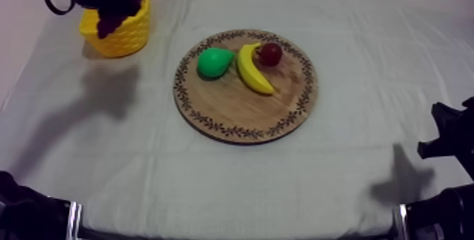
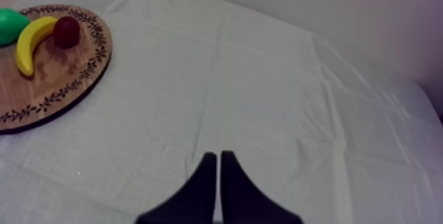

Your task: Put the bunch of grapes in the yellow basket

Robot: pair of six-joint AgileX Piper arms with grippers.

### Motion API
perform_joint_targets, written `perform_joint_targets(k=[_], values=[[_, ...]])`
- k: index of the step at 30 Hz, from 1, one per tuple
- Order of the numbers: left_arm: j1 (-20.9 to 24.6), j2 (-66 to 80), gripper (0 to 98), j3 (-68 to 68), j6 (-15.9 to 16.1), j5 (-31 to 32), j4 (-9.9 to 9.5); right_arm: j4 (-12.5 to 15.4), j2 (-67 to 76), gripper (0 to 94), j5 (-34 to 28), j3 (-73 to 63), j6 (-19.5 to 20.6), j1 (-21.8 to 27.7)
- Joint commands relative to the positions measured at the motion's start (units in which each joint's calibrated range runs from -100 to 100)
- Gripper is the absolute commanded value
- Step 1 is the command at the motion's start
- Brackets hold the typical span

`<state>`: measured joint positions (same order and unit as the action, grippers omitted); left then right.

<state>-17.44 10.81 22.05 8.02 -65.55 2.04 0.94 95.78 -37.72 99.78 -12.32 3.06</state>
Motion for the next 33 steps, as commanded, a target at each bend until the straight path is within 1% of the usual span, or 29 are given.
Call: perform_joint_targets(k=[1, 5, 11, 17, 24, 33], values=[[5.2, -0.3, 38.3, 1.9, -0.1, 0.7, -0.01, 0.0, 0.0, 0.3, 0.0, 0.0, 0.0, 0.0], [8.7, -1.6, 38.4, 4.2, -0.3, 1.7, -0.01, 0.0, 0.0, 0.3, 0.0, 0.0, 0.0, 0.0], [10.6, -6.0, 38.5, 0.4, -0.9, 2.0, -0.1, 0.0, 0.0, 0.3, 0.0, 0.0, 0.0, 0.0], [11.5, -13.7, 38.9, -10.5, -1.7, -0.5, -0.34, 0.0, 0.0, 0.3, 0.0, 0.0, 0.0, 0.0], [13.2, -25.9, 38.8, -26.4, -1.4, -3.4, 0.0, 0.0, 0.0, 0.3, 0.0, 0.0, 0.0, 0.0], [14.2, -41.7, 38.9, -42.1, -1.3, -4.2, 0.43, 0.0, 0.0, 0.3, 0.0, 0.0, 0.0, 0.0]])
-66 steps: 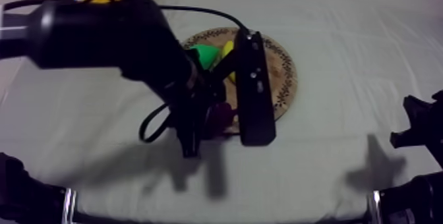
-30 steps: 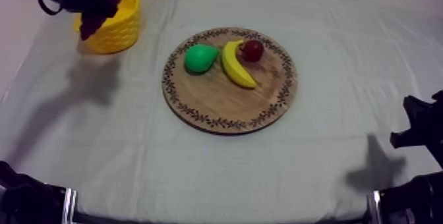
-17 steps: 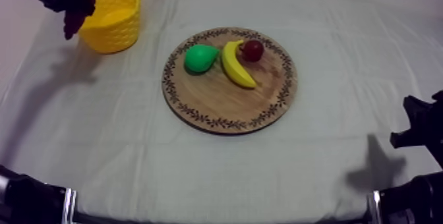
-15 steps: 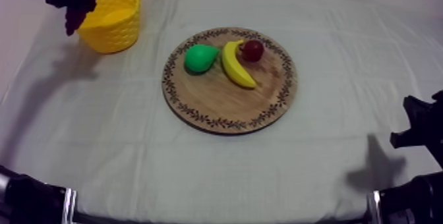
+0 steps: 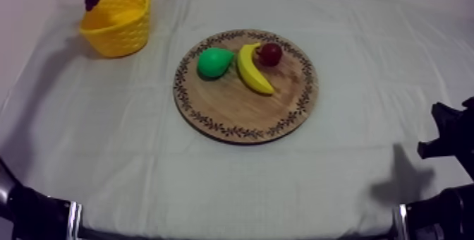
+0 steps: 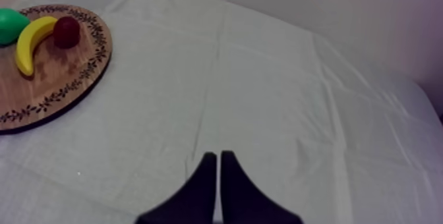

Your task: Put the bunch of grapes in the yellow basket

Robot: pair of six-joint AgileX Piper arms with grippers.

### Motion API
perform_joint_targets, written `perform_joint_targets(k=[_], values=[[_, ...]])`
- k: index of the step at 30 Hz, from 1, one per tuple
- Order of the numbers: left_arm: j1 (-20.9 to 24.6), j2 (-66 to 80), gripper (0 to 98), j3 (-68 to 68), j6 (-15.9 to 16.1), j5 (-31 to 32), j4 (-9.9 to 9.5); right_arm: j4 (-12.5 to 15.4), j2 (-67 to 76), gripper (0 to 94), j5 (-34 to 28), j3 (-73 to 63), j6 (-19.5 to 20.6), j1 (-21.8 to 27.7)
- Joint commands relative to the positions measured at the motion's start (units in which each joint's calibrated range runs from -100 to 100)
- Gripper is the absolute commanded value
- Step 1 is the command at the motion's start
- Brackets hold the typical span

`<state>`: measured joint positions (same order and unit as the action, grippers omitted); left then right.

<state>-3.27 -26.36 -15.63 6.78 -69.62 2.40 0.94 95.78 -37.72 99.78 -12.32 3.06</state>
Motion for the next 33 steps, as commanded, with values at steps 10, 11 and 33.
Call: perform_joint_targets(k=[10, 11, 33], values=[[-0.1, -16.9, 38.8, -11.8, -0.8, 1.1, 0.79, 0.0, 0.0, 0.3, 0.0, 0.0, 0.0, 0.0], [-0.1, -17.7, 38.9, -11.8, -0.9, 1.3, 0.94, 0.0, 0.0, 0.3, 0.0, 0.0, 0.0, 0.0], [0.2, -21.7, 79.3, -8.7, -2.6, 5.8, 2.11, 0.0, 0.0, 0.3, 0.0, 0.0, 0.0, 0.0]])
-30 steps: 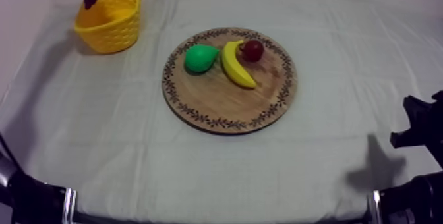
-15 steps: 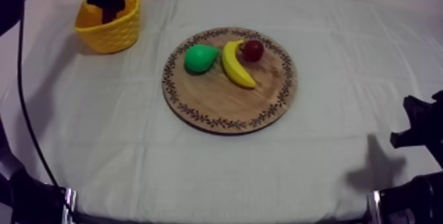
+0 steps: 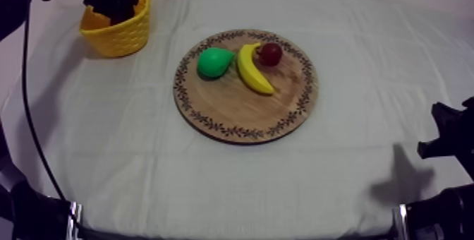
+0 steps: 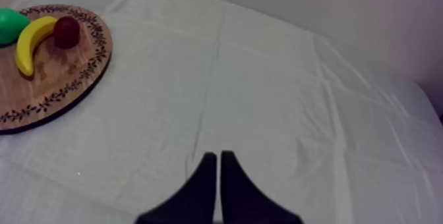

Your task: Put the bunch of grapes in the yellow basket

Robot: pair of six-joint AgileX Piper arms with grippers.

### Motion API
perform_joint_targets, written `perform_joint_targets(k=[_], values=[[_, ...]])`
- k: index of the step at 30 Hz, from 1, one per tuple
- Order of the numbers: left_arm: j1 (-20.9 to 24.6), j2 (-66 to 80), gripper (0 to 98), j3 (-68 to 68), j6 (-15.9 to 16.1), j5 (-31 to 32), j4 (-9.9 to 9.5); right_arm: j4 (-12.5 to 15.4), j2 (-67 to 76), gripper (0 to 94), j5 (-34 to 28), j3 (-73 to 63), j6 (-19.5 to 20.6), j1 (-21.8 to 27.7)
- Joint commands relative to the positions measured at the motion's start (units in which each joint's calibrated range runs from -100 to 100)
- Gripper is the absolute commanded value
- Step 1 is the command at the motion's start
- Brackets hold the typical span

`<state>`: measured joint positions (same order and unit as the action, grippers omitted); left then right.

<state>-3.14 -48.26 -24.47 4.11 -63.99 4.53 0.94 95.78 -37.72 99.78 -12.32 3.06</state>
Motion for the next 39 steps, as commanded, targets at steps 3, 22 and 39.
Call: perform_joint_targets(k=[3, 22, 39], values=[[0.1, 1.2, 89.9, 0.7, 0.0, 1.0, 0.01, 0.0, 0.0, 0.3, 0.0, 0.0, 0.0, 0.0], [-1.1, 22.9, 83.8, 25.4, -2.2, 11.2, -1.29, 0.0, 0.0, 0.3, 0.0, 0.0, 0.0, 0.0], [-0.9, 55.7, 41.9, 55.4, -5.5, 13.7, -4.52, 0.0, 0.0, 0.3, 0.0, 0.0, 0.0, 0.0]])
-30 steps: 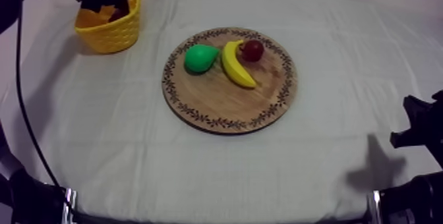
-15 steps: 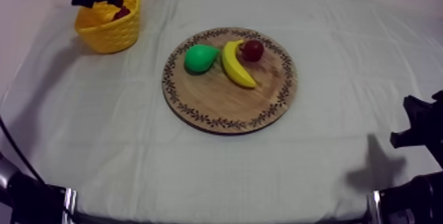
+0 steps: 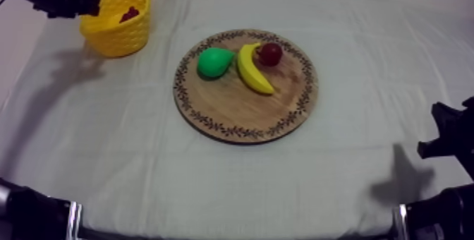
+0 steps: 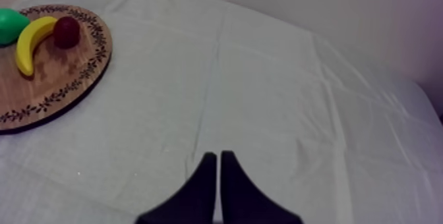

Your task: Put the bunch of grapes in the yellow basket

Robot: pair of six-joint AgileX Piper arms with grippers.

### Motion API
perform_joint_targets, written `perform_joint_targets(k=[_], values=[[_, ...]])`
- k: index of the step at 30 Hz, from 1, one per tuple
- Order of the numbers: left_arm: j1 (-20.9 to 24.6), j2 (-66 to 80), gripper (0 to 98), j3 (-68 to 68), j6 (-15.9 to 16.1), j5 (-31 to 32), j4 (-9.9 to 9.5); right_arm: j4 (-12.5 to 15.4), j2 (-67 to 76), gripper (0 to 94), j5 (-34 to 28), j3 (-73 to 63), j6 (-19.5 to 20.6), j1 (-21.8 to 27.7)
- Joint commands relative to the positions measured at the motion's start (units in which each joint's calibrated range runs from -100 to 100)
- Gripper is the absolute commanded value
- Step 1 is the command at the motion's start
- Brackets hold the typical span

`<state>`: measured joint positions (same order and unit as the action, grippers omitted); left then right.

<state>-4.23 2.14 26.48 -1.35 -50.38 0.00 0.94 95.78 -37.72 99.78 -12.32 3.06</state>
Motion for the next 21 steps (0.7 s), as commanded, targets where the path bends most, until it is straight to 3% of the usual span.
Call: perform_joint_targets(k=[1, 10, 14, 21], values=[[0.3, 7.3, 37.5, 6.3, 0.0, 0.2, 0.03, 0.0, 0.0, 0.3, 0.0, 0.0, 0.0, 0.0], [0.9, 30.2, 6.3, 26.0, 1.5, 1.5, -0.04, 0.0, 0.0, 0.3, 0.0, 0.0, 0.0, 0.0], [0.3, 41.4, 1.5, 36.3, 2.1, 1.8, 0.37, 0.0, 0.0, 0.3, 0.0, 0.0, 0.0, 0.0], [-1.6, 55.3, 0.1, 48.9, 4.1, 2.2, 2.77, 0.0, 0.0, 0.3, 0.0, 0.0, 0.0, 0.0]])
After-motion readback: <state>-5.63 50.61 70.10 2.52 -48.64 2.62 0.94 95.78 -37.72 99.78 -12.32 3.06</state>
